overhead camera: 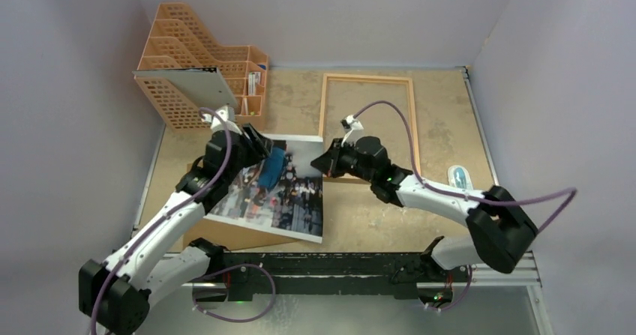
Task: Put the photo into the frame
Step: Pick up the photo at the center of the board.
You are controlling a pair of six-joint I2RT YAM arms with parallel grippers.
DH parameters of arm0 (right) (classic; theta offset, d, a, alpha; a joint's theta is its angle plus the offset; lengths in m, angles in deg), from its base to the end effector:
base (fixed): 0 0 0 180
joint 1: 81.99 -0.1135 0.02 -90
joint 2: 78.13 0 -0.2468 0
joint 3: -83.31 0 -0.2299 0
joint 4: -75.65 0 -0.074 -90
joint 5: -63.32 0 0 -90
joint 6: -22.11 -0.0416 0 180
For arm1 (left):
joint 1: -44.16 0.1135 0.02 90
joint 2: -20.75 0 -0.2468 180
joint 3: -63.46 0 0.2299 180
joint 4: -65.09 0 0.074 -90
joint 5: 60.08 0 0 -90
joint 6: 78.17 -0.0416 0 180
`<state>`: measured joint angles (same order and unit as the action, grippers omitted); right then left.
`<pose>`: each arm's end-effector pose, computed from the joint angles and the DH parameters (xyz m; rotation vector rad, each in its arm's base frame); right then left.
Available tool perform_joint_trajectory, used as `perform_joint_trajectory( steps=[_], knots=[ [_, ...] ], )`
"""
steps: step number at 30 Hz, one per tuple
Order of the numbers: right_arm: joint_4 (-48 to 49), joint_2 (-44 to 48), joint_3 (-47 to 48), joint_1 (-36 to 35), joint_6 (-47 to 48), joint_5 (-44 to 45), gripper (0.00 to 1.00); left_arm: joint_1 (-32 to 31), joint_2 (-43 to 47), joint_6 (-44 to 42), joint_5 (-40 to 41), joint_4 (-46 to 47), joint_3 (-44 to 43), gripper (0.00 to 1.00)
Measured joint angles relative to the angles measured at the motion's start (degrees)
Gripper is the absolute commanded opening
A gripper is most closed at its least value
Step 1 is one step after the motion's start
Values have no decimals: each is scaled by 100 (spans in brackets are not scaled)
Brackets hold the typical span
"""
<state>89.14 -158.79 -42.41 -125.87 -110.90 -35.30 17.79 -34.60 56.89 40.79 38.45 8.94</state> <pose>0.2106 0.2111 0.2292 -0.1328 1.9619 1.1832 0.1929 -0.0869 0.2602 -0.4581 2.0410 -0.5788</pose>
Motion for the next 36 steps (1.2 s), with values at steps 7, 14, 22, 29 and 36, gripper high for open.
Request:
perform_joint_trajectory(
  steps=[7, 14, 22, 29, 36],
  knots=[
    [-179, 1119, 568, 0, 1303, 190, 0, 0, 361, 221, 262, -365, -1384, 85],
    [-195, 1508, 693, 0, 2264, -24, 0, 31, -372, 426, -107, -826, -1937, 92],
    [-376, 1709, 625, 0, 3053, -223, 0, 358, -861, 549, -848, -1097, -2164, 94],
    [-463, 1849, 516, -35, 3635, -420, 0, 507, -874, 557, -1244, -1281, -2297, 95],
    [-557, 1873, 481, -138, 3969, -444, 0, 675, -949, 487, -1458, -1484, -2997, 96]
  ],
)
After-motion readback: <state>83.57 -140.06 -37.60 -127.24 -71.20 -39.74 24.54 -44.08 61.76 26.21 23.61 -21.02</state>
